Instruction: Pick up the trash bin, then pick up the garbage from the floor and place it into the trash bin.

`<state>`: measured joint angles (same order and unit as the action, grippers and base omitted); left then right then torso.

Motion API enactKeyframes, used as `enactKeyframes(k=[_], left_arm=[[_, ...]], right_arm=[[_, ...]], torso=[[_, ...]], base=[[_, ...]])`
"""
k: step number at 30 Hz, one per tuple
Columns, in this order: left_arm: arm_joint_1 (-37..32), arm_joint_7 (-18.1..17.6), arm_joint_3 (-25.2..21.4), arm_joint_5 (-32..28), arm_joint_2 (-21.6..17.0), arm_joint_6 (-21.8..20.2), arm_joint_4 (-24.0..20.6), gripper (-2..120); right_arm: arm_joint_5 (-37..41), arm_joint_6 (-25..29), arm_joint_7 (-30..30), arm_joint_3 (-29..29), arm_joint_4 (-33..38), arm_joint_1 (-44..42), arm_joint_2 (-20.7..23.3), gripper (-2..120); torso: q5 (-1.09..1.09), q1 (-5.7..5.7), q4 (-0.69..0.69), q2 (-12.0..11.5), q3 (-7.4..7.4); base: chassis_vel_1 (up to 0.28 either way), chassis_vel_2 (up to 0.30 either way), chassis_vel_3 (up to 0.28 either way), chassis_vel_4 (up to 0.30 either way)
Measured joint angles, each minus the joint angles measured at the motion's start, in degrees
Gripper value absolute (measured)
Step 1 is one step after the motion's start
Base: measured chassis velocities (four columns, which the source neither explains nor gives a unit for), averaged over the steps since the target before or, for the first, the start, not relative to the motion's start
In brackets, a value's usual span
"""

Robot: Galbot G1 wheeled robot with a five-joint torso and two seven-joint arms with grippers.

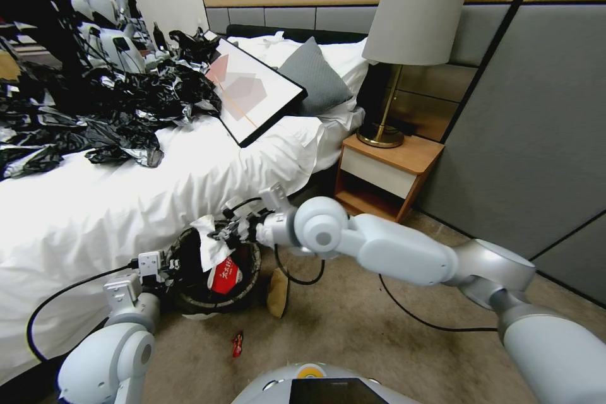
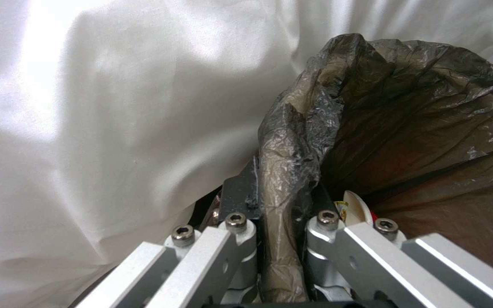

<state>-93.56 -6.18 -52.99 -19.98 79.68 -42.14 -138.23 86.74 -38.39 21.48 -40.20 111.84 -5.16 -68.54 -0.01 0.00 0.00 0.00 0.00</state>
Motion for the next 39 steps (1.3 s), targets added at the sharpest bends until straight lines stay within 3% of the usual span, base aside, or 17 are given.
enactKeyframes(k=[7, 8, 13, 16, 19, 28, 39], left_arm=[[0.0, 0.1, -0.4, -0.4, 0.2, 0.0, 0.0, 4], [0.1, 0.1, -0.4, -0.4, 0.4, 0.0, 0.0, 4], [0.2, 0.1, -0.1, -0.3, 0.7, 0.0, 0.2, 4], [0.2, 0.1, -0.1, -0.2, 0.9, 0.0, 0.2, 4], [0.0, 0.1, -0.2, -0.2, 0.9, 0.0, 0.1, 4], [0.0, 0.2, -0.1, -0.2, 1.0, 0.0, 0.0, 4], [-0.1, 0.3, -0.2, -0.2, 0.9, 0.0, -0.2, 4]], right_arm=[[0.0, 0.4, -0.2, -0.1, -1.5, -1.1, -1.1, 12], [0.0, 0.6, 0.0, -0.1, -2.0, -1.5, -1.7, 23], [0.0, 0.8, 0.6, -0.2, -2.4, -1.7, -2.2, 37], [-0.1, 0.8, 0.8, -0.2, -2.9, -1.7, -2.0, 54], [-0.2, 0.8, 0.9, -0.2, -3.0, -1.8, -1.7, 60], [-0.2, 0.8, 1.0, 0.5, -3.1, -2.4, -1.1, 95], [0.5, 0.7, 1.5, 2.6, -1.1, -2.1, 0.2, 100]], torso=[[0.01, 0.00, 0.00, 0.0, 0.00], [0.00, 0.00, 0.00, 0.0, 0.00], [0.00, 0.00, 0.00, 0.0, 0.00], [0.01, 0.00, 0.00, 0.0, 0.00], [0.01, 0.00, 0.00, 0.0, 0.00], [0.01, 0.00, 0.00, 0.0, 0.00], [0.02, 0.00, 0.00, 0.0, 0.00]], base=[[0.000, 0.000, 0.000, 0.000], [0.000, 0.000, 0.000, 0.000], [0.000, 0.000, 0.000, 0.000], [0.000, 0.000, 0.000, 0.000], [0.000, 0.000, 0.000, 0.000], [0.000, 0.000, 0.000, 0.000], [0.000, 0.000, 0.000, 0.000]])
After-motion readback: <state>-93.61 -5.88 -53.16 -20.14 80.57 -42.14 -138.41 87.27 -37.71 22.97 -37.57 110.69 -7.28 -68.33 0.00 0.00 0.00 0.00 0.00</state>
